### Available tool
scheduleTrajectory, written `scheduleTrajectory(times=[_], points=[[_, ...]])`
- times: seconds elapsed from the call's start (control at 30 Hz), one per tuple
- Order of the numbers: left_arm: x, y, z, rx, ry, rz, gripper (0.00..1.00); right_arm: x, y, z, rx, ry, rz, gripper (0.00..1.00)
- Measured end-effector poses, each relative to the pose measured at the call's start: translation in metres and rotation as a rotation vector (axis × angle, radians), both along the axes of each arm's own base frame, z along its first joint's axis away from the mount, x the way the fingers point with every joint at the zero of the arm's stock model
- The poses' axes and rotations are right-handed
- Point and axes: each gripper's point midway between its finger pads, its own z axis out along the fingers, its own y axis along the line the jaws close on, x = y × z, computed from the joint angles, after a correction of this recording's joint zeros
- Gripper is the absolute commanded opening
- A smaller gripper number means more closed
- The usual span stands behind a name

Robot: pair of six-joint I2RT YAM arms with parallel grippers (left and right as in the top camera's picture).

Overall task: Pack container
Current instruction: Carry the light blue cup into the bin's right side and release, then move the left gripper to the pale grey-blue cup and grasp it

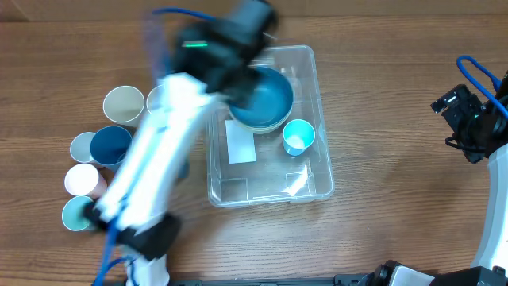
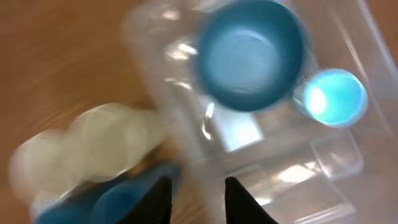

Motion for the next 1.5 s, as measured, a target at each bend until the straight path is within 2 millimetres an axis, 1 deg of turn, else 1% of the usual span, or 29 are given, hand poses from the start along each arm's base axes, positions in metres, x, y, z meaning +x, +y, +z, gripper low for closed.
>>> scheduleTrajectory(times=[0.07,0.1,0.13,0.17,0.2,0.27,0.3,0.37,0.4,0.47,0.5,0.57,0.63,0.7,0.77,0.8,0.87,0.97,1.03,1.07,1.17,1.23,1.37,1.43,1.47,1.5], points=[[-0.003,0.05,0.035,-0.042,-0.087,0.129,0.29,0.0,0.0,0.0,0.0,0.0,0.0,1.0],[-0.004,0.08,0.049,-0.057,-0.127,0.207,0.31,0.0,0.0,0.0,0.0,0.0,0.0,1.0],[-0.006,0.101,0.058,-0.063,-0.152,0.263,0.34,0.0,0.0,0.0,0.0,0.0,0.0,1.0],[-0.009,0.121,0.064,-0.065,-0.173,0.319,0.34,0.0,0.0,0.0,0.0,0.0,0.0,1.0],[-0.012,0.149,0.071,-0.071,-0.194,0.399,0.35,0.0,0.0,0.0,0.0,0.0,0.0,1.0],[-0.02,0.201,0.077,-0.086,-0.215,0.555,0.36,0.0,0.0,0.0,0.0,0.0,-0.001,1.0],[-0.024,0.223,0.076,-0.094,-0.216,0.623,0.36,0.0,0.0,0.0,0.0,0.0,0.0,1.0],[-0.031,0.254,0.072,-0.112,-0.206,0.716,0.37,0.0,0.0,0.0,0.0,0.0,0.0,1.0],[-0.037,0.275,0.066,-0.129,-0.186,0.782,0.36,0.0,0.0,0.0,0.0,0.0,0.0,1.0],[-0.049,0.307,0.049,-0.151,-0.137,0.885,0.35,0.0,0.0,0.0,0.0,0.0,-0.001,1.0],[-0.052,0.316,0.041,-0.162,-0.111,0.918,0.35,0.0,0.0,0.0,0.0,0.0,0.0,1.0],[-0.053,0.337,0.016,-0.196,-0.064,0.977,0.35,0.0,0.0,0.0,0.0,0.0,0.0,1.0],[-0.048,0.35,-0.013,-0.233,-0.015,1.006,0.36,0.0,0.0,0.0,0.0,0.0,0.0,1.0],[-0.039,0.358,-0.041,-0.256,0.02,1.009,0.36,0.0,0.0,0.0,0.0,0.0,-0.001,1.0],[-0.03,0.361,-0.08,-0.279,0.087,0.997,0.37,0.0,0.0,0.0,0.0,0.0,-0.001,1.0],[-0.028,0.36,-0.096,-0.286,0.124,0.99,0.38,0.0,0.0,0.0,0.0,0.0,0.0,1.0],[-0.024,0.361,-0.121,-0.292,0.158,0.976,0.39,0.0,0.0,0.0,0.0,0.0,0.0,1.0],[-0.026,0.359,-0.154,-0.297,0.227,0.968,0.42,0.0,0.0,0.0,0.0,0.0,0.0,1.0],[-0.028,0.358,-0.172,-0.3,0.256,0.968,0.43,0.0,0.0,0.0,0.0,0.0,-0.001,1.0],[-0.029,0.357,-0.188,-0.3,0.275,0.965,0.43,0.0,0.0,0.0,0.0,0.0,0.0,1.0],[-0.031,0.355,-0.208,-0.302,0.293,0.955,0.43,0.0,0.0,0.0,0.0,0.0,0.0,1.0],[-0.035,0.353,-0.224,-0.304,0.307,0.953,0.46,0.0,0.0,0.0,0.0,0.0,0.0,1.0],[-0.036,0.352,-0.244,-0.301,0.302,0.949,0.45,0.0,0.0,0.0,0.0,0.0,0.0,1.0],[-0.036,0.352,-0.253,-0.3,0.293,0.948,0.37,0.0,0.0,0.0,0.0,0.0,0.0,1.0],[-0.037,0.351,-0.257,-0.3,0.29,0.948,0.28,0.0,0.0,0.0,0.0,0.0,-0.001,1.0],[-0.037,0.351,-0.26,-0.299,0.291,0.946,0.22,0.0,0.0,0.0,0.0,0.0,-0.001,1.0]])
